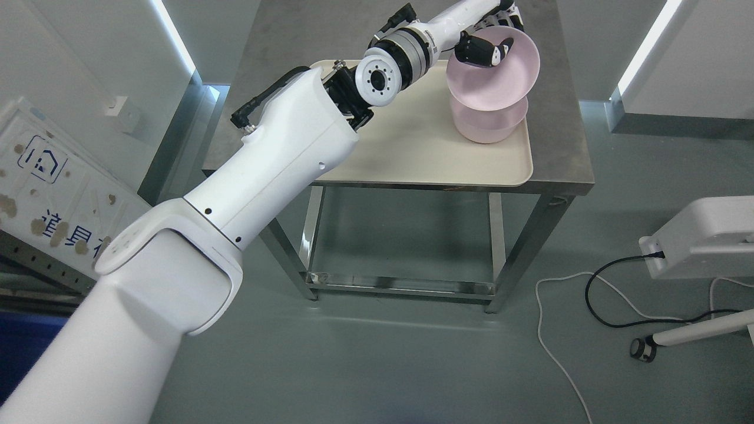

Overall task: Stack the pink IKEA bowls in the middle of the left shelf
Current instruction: 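Carry the held bowl over the other pink bowl and lower it in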

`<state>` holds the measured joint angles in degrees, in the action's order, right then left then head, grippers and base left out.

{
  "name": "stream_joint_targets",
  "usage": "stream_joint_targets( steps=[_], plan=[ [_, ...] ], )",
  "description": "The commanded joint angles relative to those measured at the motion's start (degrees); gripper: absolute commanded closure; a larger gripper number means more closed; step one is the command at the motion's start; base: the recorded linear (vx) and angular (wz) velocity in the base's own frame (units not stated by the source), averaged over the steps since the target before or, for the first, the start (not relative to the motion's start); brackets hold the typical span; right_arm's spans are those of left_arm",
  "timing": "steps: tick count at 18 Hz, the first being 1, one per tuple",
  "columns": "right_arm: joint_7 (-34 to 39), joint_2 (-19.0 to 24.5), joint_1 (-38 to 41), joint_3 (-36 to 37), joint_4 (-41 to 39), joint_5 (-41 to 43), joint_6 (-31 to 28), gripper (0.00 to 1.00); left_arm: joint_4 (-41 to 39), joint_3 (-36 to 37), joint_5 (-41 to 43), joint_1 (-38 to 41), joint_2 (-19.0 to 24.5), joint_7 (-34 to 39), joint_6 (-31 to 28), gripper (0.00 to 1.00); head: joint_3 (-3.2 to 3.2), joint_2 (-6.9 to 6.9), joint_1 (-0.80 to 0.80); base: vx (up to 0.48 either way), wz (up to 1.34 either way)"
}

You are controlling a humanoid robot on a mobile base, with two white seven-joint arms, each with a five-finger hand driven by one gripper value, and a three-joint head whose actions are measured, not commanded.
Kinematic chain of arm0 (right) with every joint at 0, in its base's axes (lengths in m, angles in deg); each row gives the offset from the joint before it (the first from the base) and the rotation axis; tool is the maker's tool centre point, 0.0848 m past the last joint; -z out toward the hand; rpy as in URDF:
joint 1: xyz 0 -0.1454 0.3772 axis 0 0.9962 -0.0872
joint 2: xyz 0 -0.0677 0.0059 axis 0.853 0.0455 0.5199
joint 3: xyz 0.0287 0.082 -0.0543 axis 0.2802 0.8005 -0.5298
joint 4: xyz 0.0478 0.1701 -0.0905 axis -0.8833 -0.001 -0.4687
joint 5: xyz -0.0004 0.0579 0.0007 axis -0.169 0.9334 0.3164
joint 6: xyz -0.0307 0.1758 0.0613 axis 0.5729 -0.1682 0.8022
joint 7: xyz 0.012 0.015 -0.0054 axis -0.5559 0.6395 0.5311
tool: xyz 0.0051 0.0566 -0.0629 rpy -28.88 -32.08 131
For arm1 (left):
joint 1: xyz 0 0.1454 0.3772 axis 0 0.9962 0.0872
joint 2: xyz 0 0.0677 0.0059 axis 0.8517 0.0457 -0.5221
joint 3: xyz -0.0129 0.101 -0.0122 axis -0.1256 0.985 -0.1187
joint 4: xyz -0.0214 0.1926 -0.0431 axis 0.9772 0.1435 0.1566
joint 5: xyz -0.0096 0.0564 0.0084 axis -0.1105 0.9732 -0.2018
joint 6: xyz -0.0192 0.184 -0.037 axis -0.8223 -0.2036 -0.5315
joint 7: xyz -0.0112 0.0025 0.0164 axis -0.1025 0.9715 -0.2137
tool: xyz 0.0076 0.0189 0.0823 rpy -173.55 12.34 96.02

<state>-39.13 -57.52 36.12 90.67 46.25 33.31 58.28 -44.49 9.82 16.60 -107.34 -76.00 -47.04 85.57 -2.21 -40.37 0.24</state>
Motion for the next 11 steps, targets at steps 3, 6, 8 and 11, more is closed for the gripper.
stream_joint_targets(
  steps=[3,6,8,11],
  plan=[
    [0.3,-1.0,0.0,0.0,0.0,0.0,0.0,0.00,3.1,1.8,0.1,0.0,0.9,0.6,-0.1,0.91,0.00,0.00,0.00,0.000,0.00],
    [0.3,-1.0,0.0,0.0,0.0,0.0,0.0,0.00,4.0,0.8,0.3,0.0,0.9,0.9,-0.1,0.87,0.00,0.00,0.00,0.000,0.00],
    [0.3,-1.0,0.0,0.0,0.0,0.0,0.0,0.00,4.7,0.1,1.5,0.0,0.9,0.9,-0.1,0.84,0.00,0.00,0.00,0.000,0.00],
    [0.2,-1.0,0.0,0.0,0.0,0.0,0.0,0.00,5.2,-1.1,3.0,0.1,0.9,0.4,0.0,0.78,0.00,0.00,0.00,0.018,-0.07]
  ],
)
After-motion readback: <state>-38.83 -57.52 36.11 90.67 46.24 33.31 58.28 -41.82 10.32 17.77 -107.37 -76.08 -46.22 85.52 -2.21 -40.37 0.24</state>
